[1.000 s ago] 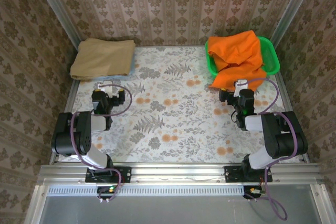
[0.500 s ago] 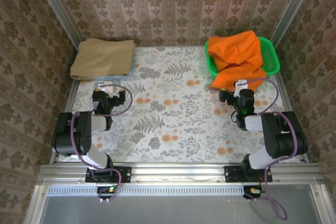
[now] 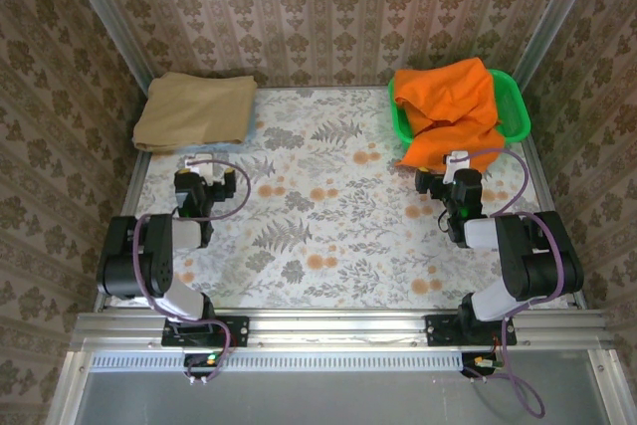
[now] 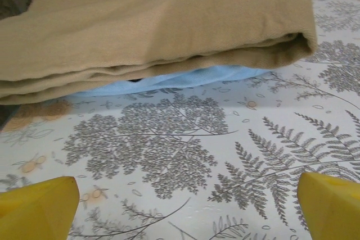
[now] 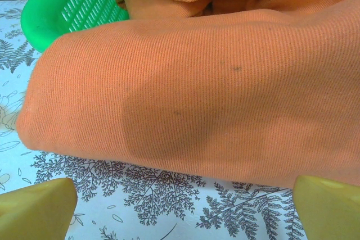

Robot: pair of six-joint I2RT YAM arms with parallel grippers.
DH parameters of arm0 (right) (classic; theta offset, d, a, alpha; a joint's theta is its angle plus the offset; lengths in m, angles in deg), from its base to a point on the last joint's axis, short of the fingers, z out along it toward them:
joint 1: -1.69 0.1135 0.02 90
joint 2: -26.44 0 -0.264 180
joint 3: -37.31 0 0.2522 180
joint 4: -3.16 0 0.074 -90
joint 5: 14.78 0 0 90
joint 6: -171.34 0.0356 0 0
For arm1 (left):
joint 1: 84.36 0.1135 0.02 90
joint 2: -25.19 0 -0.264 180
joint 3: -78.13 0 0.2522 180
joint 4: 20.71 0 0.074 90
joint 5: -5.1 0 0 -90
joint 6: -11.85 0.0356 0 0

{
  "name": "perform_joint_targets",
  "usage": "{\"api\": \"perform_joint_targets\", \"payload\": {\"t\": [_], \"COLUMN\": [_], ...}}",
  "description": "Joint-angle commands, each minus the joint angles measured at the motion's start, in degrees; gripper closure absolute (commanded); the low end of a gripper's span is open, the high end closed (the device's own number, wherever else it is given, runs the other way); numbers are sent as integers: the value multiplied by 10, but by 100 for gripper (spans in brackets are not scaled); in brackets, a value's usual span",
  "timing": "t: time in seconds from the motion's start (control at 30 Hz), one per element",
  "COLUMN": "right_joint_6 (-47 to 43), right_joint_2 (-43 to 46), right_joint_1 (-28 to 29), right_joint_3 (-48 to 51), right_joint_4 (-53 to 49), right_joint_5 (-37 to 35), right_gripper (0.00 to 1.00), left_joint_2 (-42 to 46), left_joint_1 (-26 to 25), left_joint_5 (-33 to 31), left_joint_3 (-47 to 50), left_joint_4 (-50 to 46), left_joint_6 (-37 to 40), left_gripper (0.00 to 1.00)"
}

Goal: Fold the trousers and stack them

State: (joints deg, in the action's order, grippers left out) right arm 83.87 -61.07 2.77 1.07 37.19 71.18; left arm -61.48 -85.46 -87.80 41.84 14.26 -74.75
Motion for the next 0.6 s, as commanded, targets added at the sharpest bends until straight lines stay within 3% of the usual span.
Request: {"api": "perform_joint_targets", "payload": {"t": [0.0, 0.07, 0.1, 0.23, 0.3, 0.37, 0.4, 0.43, 0.47, 0.5, 0.57], "right_joint_6": [-6, -11, -17, -13, 56, 182, 261, 271, 272, 279, 257], "right_joint_2": [-1, 39, 82, 214, 241, 258, 271, 283, 283, 268, 226], "right_joint_1": [-4, 4, 18, 74, 83, 67, 57, 28, 11, 10, 19], "right_joint_3": [-12, -29, -57, -219, -328, -399, -404, -388, -383, -405, -461], "right_joint_4": [6, -46, -125, -391, -527, -648, -670, -634, -610, -637, -704], "right_joint_5": [8, -6, -34, -70, -95, -111, -115, -26, 46, 62, 50], "right_gripper": [0, 0, 0, 0, 0, 0, 0, 0, 8, 11, 13], "left_joint_2": [116, 201, 255, 373, 402, 429, 447, 468, 490, 520, 557], "left_joint_1": [-8, -21, -27, -39, -40, -35, -29, -24, -20, -9, 23], "left_joint_5": [-39, -31, -28, -67, -82, -52, -21, 8, 14, 13, 91], "left_joint_3": [-22, -47, -64, -158, -210, -251, -252, -233, -208, -175, -109], "left_joint_4": [-106, -205, -255, -472, -576, -669, -686, -658, -637, -628, -523], "left_joint_6": [-5, 9, 8, -115, -205, -281, -299, -314, -360, -422, -469], "left_gripper": [0, 0, 0, 0, 0, 0, 0, 0, 0, 0, 3]}}
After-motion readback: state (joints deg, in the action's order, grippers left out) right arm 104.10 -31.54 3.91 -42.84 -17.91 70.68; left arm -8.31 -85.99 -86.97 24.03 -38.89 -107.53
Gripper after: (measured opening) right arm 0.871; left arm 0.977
